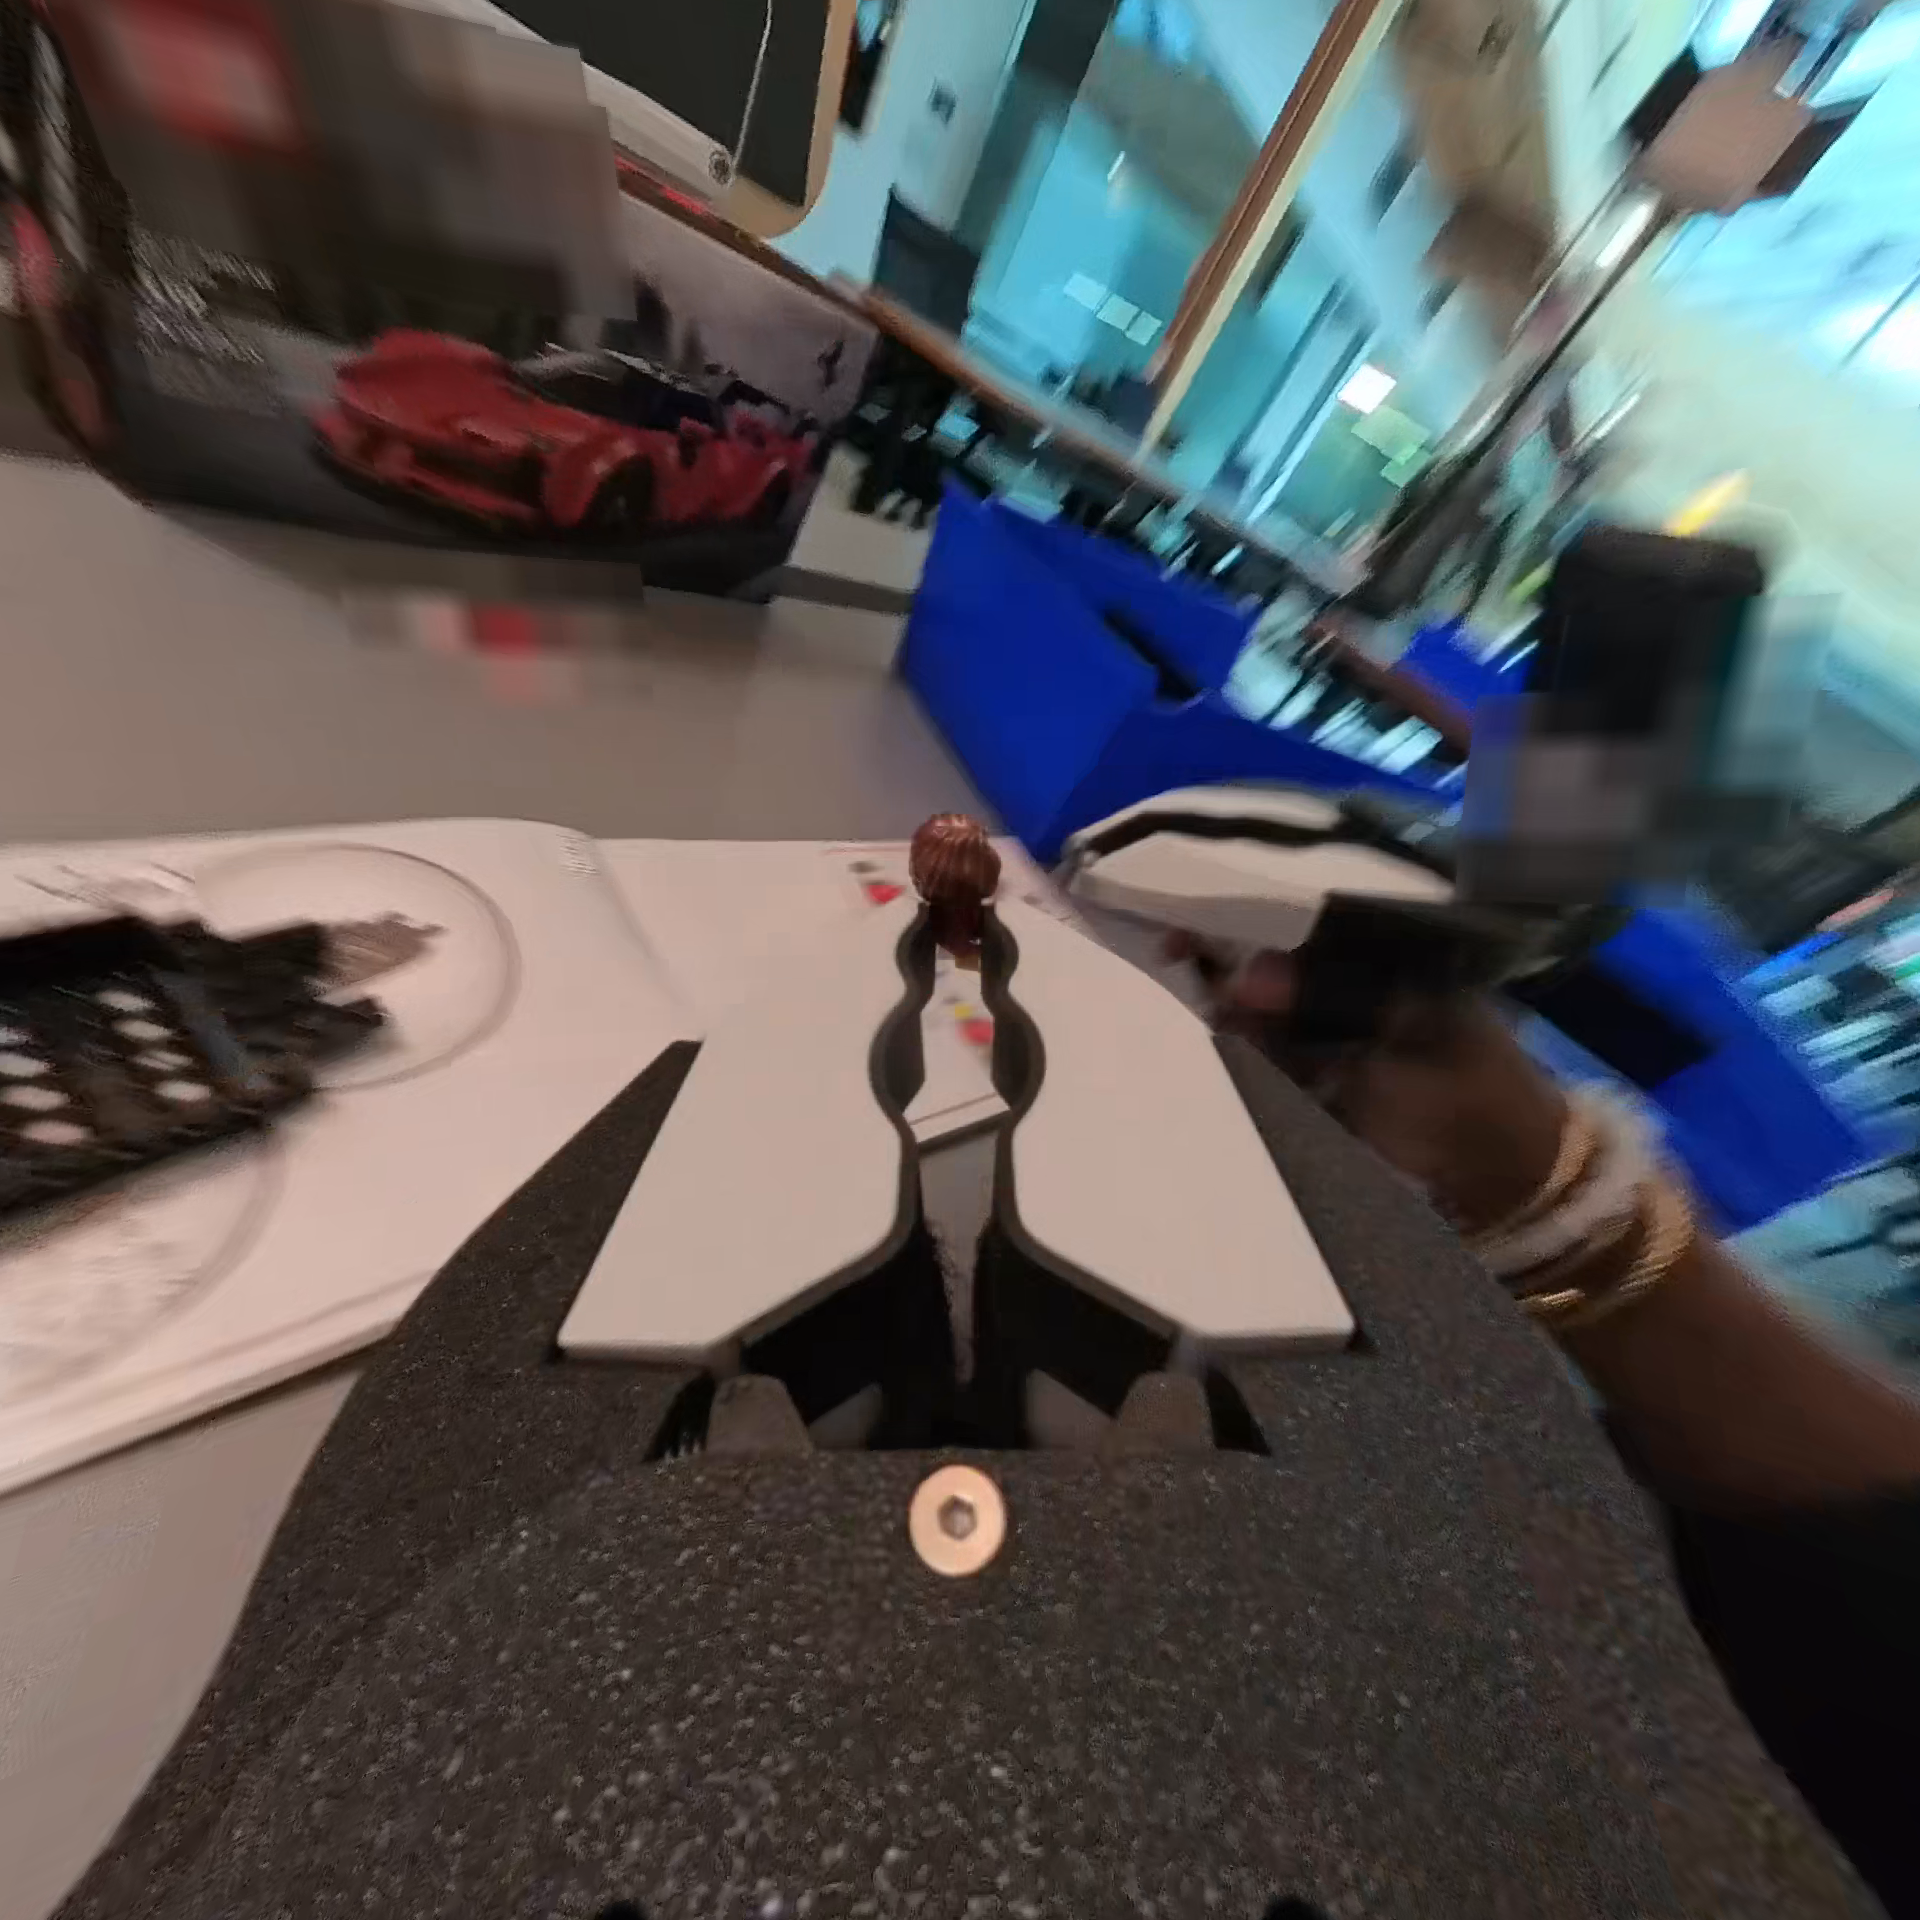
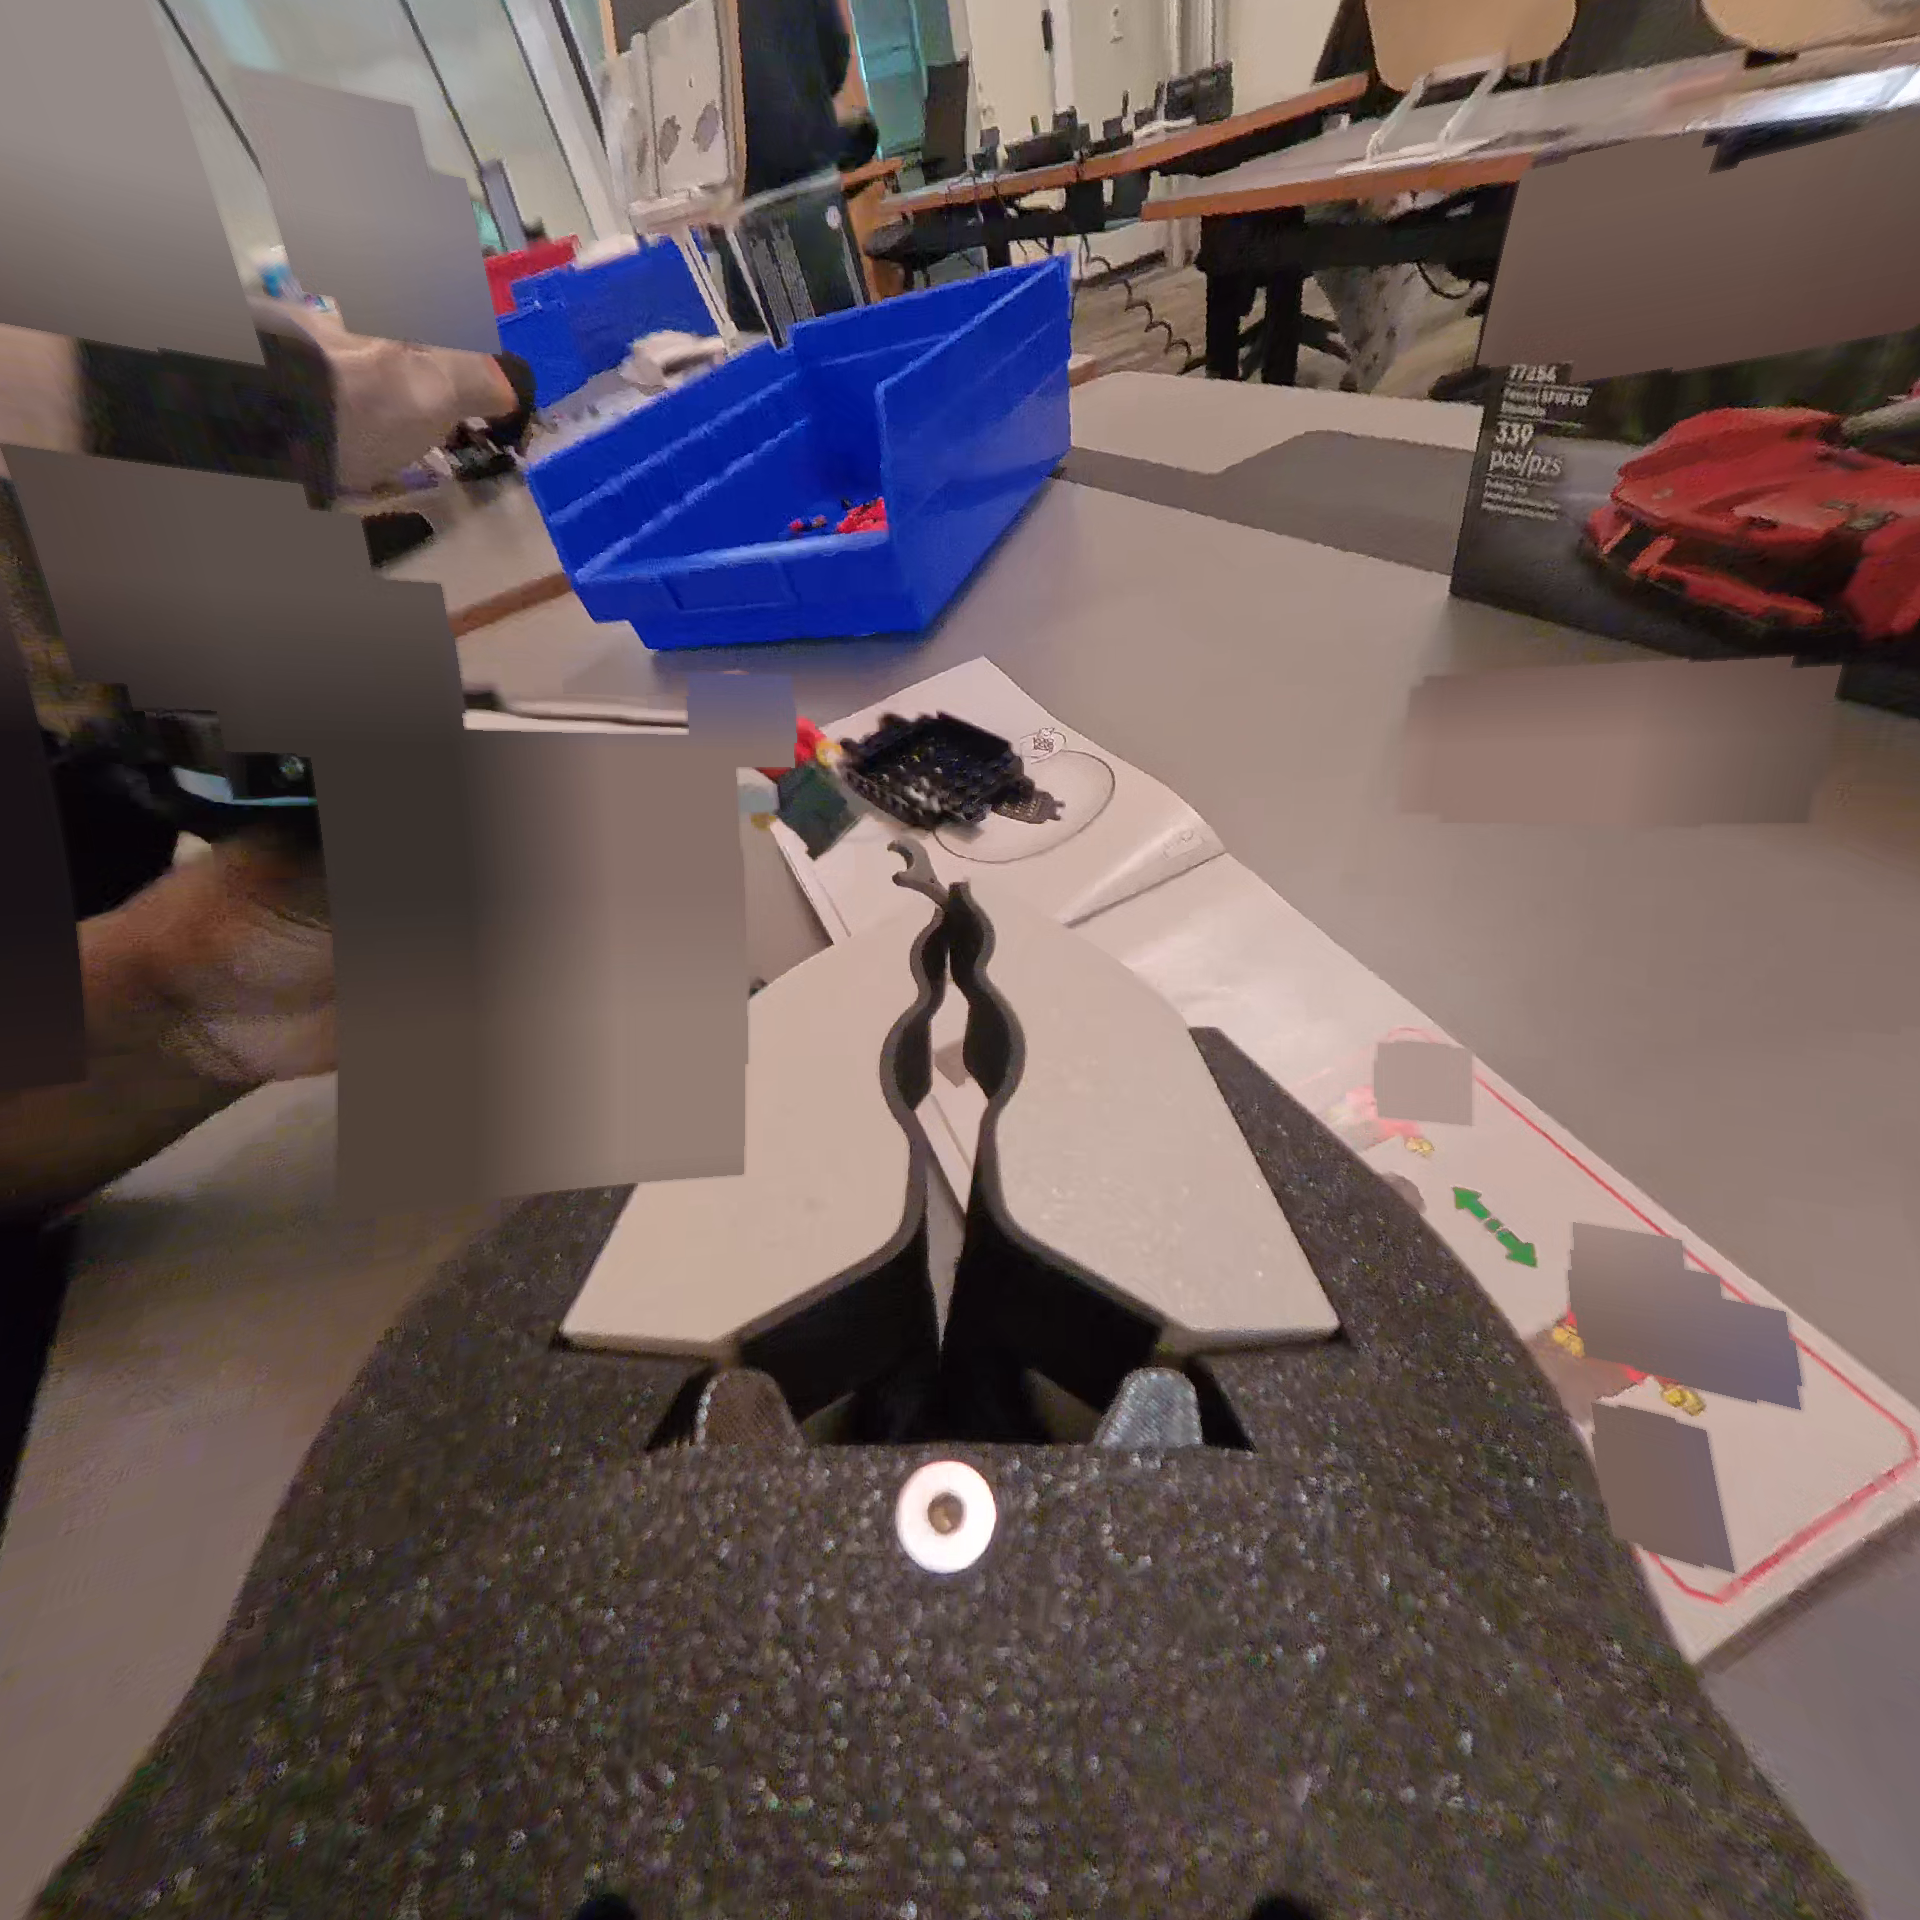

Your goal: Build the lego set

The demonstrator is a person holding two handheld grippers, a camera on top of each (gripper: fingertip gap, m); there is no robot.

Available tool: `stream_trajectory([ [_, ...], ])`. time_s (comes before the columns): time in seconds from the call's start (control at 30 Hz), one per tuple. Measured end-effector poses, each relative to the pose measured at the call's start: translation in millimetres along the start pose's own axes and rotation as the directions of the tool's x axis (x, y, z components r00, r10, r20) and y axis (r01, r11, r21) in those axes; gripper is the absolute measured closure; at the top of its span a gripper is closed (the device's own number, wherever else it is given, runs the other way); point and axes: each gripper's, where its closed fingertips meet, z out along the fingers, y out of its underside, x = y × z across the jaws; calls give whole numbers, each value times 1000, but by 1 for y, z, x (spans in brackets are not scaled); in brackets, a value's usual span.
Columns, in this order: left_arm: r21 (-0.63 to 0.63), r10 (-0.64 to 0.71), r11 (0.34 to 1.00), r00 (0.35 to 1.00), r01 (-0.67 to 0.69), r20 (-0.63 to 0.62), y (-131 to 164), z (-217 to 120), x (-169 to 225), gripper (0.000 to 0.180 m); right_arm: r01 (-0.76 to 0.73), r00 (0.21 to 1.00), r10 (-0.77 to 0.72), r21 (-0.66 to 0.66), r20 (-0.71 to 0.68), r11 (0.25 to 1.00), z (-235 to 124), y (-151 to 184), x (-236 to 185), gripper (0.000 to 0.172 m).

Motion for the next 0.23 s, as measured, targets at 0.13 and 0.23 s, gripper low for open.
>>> stream_trajectory([
  [0.13, 57, -354, 927, 915, 371, -196, -4, -2, 9, 173, -85, 992, 77, 74, 103, 994, 0, -19, -17, 172],
  [0.23, 61, -411, 895, 870, 442, -271, -4, -4, 18, 174, -63, 988, 54, 56, 147, 996, 2, -25, -29, 172],
])
